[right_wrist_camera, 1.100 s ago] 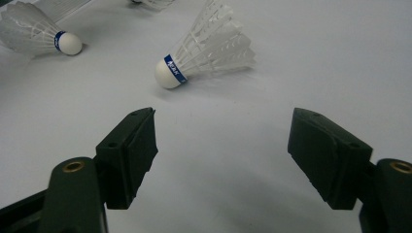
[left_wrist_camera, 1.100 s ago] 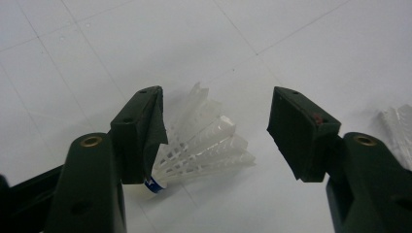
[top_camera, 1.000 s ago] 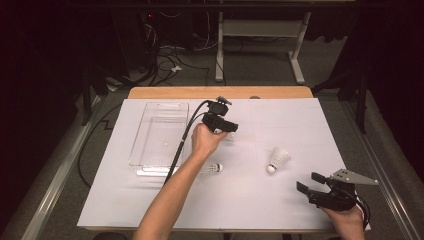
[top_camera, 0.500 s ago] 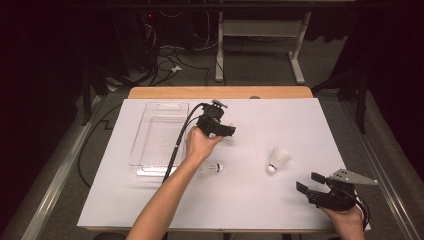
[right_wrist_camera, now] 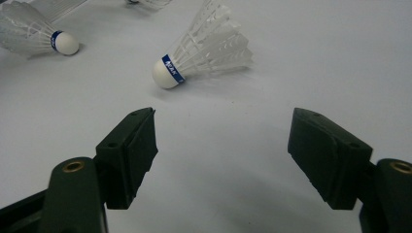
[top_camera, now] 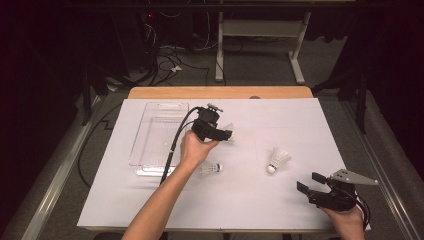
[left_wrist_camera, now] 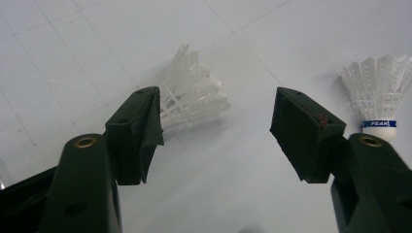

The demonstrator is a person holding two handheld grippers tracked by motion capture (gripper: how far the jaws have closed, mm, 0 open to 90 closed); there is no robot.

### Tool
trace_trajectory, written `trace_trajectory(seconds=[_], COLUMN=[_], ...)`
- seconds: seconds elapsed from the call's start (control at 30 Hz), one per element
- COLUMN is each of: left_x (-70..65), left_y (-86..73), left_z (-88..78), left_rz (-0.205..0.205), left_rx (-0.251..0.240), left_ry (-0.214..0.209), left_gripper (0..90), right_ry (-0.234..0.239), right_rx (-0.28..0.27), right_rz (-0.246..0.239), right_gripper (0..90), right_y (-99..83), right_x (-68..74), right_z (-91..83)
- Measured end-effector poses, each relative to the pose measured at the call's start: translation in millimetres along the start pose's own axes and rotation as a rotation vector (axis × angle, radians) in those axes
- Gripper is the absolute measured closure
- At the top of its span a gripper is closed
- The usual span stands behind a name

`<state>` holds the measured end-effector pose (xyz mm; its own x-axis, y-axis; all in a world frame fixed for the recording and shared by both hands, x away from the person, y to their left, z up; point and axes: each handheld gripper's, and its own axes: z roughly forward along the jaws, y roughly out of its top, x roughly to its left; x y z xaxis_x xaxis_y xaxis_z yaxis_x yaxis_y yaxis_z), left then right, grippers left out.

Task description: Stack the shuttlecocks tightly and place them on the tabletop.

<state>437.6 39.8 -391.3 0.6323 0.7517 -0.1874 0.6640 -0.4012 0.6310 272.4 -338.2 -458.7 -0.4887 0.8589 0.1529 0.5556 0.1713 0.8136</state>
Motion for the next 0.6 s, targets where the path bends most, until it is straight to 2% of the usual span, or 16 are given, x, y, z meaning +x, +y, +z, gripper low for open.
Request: trace_trajectory(seconds=[0.6], left_x=[-5.0], left_y=[-14.0], left_z=[-8.1], left_rz=[0.015], left_rx=[-0.003], left_ry=[-0.01], left_gripper=[35.8], right_ry=[-0.001], right_rx=[0.0], right_rz=[-0.001], right_gripper=[26.3], right_y=[-0.1], right_x=[0.1], right_z=[-0.3])
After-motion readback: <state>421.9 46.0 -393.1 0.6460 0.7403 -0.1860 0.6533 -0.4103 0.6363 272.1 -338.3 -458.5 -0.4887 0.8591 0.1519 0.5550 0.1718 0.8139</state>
